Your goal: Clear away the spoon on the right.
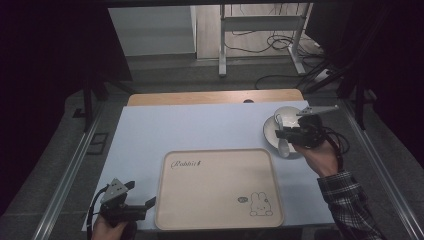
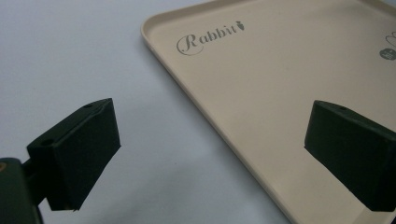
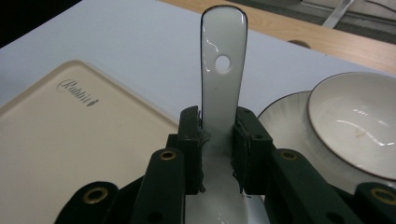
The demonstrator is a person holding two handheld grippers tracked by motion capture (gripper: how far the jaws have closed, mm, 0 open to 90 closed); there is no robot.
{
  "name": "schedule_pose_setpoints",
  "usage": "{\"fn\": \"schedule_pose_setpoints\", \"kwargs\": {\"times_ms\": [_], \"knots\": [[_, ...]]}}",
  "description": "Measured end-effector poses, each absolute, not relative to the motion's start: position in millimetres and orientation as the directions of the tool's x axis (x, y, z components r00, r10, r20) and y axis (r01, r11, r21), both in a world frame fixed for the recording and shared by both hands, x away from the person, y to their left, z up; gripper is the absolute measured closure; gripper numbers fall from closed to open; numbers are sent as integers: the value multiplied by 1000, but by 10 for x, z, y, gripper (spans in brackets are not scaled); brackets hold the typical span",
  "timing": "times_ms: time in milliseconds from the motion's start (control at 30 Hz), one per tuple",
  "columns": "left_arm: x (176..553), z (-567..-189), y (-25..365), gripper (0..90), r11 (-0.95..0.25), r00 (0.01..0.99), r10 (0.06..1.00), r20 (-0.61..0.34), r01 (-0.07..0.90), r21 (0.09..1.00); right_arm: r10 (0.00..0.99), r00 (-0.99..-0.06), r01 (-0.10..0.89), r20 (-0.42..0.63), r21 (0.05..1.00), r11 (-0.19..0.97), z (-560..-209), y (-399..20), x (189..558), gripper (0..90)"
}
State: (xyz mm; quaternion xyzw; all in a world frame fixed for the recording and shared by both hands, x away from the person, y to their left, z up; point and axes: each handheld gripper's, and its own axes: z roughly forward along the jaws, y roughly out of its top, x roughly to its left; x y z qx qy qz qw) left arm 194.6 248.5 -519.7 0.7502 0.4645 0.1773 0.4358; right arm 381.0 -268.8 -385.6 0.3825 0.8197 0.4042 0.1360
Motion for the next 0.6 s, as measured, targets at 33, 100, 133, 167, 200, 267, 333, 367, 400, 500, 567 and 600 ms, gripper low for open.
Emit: {"fn": "schedule_pose_setpoints", "kwargs": {"times_ms": [33, 100, 133, 167, 200, 267, 333, 367, 400, 500, 567, 600], "knots": [[1945, -5197, 2486, 31, -188, 505, 852, -139, 542, 819, 732, -675, 519, 90, 763, 385, -3865, -2678, 3787, 744], [1945, -5197, 2486, 31, -189, 506, 851, -139, 542, 819, 727, -681, 522, 93, 758, 392, -3878, -2659, 3740, 744], [1945, -5197, 2485, 31, -190, 506, 851, -138, 542, 819, 725, -682, 526, 96, 753, 395, -3882, -2650, 3717, 744], [1946, -5197, 2484, 31, -190, 506, 851, -137, 542, 819, 721, -686, 525, 96, 752, 399, -3888, -2643, 3698, 744], [1945, -5197, 2483, 31, -190, 506, 851, -137, 542, 819, 719, -688, 528, 100, 749, 401, -3893, -2636, 3679, 744], [1946, -5197, 2484, 31, -190, 506, 851, -138, 542, 818, 714, -691, 537, 111, 740, 405, -3908, -2622, 3643, 744], [1946, -5197, 2484, 31, -191, 507, 851, -137, 542, 818, 708, -696, 550, 119, 723, 418, -3949, -2604, 3600, 744], [1946, -5197, 2483, 31, -191, 506, 851, -137, 542, 818, 708, -696, 550, 119, 723, 418, -3949, -2604, 3600, 744], [1946, -5197, 2483, 31, -191, 507, 851, -137, 542, 818, 707, -697, 555, 123, 717, 422, -3967, -2598, 3587, 744], [1947, -5196, 2485, 31, -196, 509, 850, -134, 543, 817, 705, -696, 573, 136, 697, 432, -4034, -2575, 3545, 744], [1947, -5196, 2485, 31, -195, 508, 851, -135, 544, 816, 702, -697, 584, 146, 684, 438, -4077, -2558, 3522, 744], [1947, -5196, 2485, 31, -195, 508, 850, -135, 543, 816, 701, -696, 596, 156, 671, 441, -4115, -2533, 3497, 744]]}}
